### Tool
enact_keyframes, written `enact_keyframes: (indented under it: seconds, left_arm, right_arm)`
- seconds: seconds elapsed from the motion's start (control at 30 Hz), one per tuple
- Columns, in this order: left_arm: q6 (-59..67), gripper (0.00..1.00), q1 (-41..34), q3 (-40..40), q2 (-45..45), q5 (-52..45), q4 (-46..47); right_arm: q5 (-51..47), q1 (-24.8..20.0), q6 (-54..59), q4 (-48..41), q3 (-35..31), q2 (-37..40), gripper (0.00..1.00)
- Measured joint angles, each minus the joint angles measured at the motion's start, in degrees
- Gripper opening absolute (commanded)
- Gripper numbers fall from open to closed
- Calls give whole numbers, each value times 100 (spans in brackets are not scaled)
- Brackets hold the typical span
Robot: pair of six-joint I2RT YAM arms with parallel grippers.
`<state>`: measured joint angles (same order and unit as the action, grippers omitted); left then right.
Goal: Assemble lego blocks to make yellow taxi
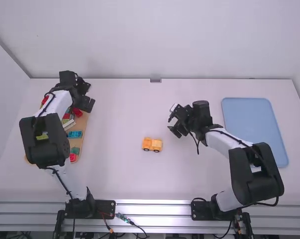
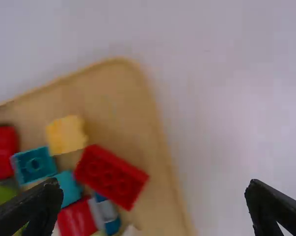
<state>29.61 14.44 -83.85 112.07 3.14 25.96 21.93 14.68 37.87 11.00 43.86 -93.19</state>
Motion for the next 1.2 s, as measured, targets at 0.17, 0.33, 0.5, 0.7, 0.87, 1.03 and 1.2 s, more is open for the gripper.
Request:
enact_keyframes:
  seconds: [0.17, 0.33, 0.5, 0.7, 0.87, 1.03, 1.2]
  left_arm:
    - [374, 98, 46, 2, -2, 575, -260]
    - [763, 99, 39, 2, 0, 573, -299]
    - [127, 99, 39, 2, 0, 149, -306]
    - [-166, 99, 39, 2, 0, -256, -221]
    - [-614, 99, 39, 2, 0, -227, -396]
    - [-2063, 99, 35, 2, 0, 330, -422]
    - [-3742, 99, 35, 2, 0, 662, -308]
  right_arm:
    - [-219, 0, -2, 44, 0, -2, 99]
    - [-481, -24, -2, 142, 0, -2, 99]
    - [-619, -164, -2, 269, 0, -2, 99]
    - [-671, -208, 2, 302, 0, 0, 99]
    - [-669, -208, 2, 302, 0, -2, 99]
    - [-667, -208, 2, 304, 0, -2, 99]
    - [-669, -208, 0, 299, 0, 0, 99]
